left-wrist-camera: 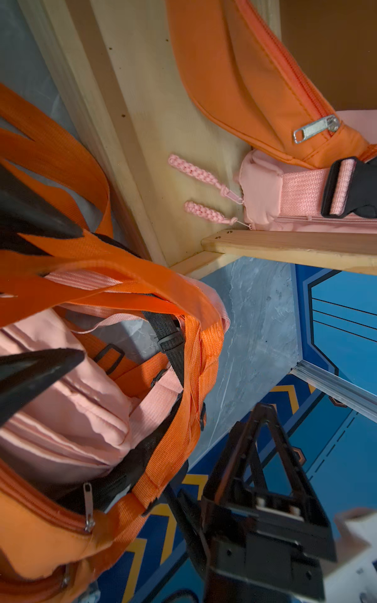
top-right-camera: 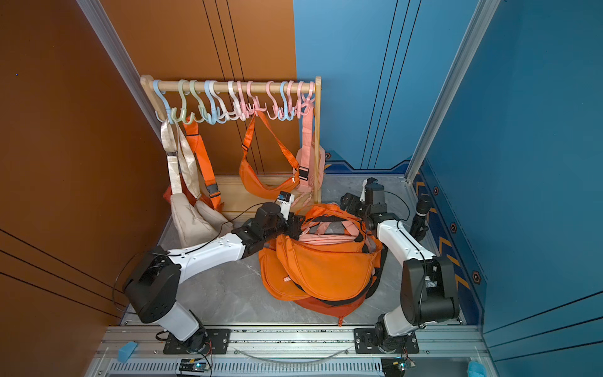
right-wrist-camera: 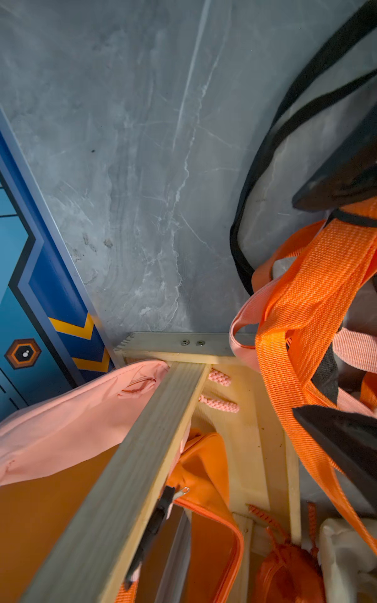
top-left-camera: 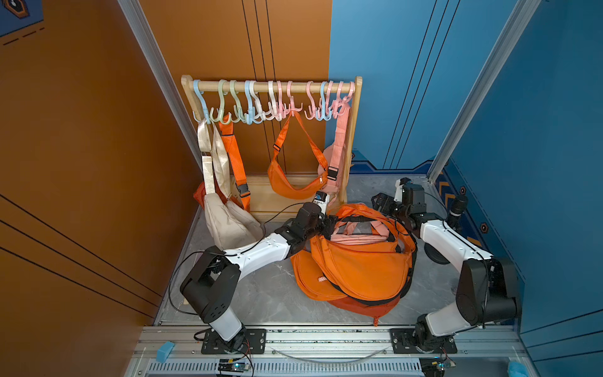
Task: Take the bag off the hook
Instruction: Place the bag inside the bag.
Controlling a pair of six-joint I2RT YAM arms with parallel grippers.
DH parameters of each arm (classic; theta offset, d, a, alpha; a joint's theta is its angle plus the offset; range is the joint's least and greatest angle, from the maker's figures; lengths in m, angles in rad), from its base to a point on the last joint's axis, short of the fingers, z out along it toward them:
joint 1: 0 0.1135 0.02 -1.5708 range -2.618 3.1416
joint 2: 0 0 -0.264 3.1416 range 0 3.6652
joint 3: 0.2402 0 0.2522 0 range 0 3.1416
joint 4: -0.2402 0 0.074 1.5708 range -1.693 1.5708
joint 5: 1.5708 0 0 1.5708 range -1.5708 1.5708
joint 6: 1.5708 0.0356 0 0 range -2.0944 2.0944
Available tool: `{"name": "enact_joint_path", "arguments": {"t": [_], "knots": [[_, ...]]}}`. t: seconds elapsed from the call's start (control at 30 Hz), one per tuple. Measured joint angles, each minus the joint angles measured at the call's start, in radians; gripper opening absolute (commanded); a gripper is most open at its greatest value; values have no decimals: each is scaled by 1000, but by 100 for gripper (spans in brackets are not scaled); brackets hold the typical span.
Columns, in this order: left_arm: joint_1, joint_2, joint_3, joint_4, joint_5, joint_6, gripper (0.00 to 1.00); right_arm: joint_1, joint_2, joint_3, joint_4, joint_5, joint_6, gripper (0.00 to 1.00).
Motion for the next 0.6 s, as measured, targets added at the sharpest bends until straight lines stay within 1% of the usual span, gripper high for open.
{"name": "enact_joint_path", "arguments": {"t": [0.17, 0.33, 0.43, 0.6], "knots": [[0, -99, -72, -5, 4, -26, 67, 0, -50, -25, -2, -8, -1, 100], [12, -216, -113, -32, -42, -26, 65, 2, -124, -32, -1, -10, -1, 100], [59, -282, -122, -39, -59, -22, 63, 12, -163, -32, -2, -12, -2, 100], [195, -369, -136, -47, -85, -18, 64, 49, -209, -32, -3, -17, -3, 100]]}}
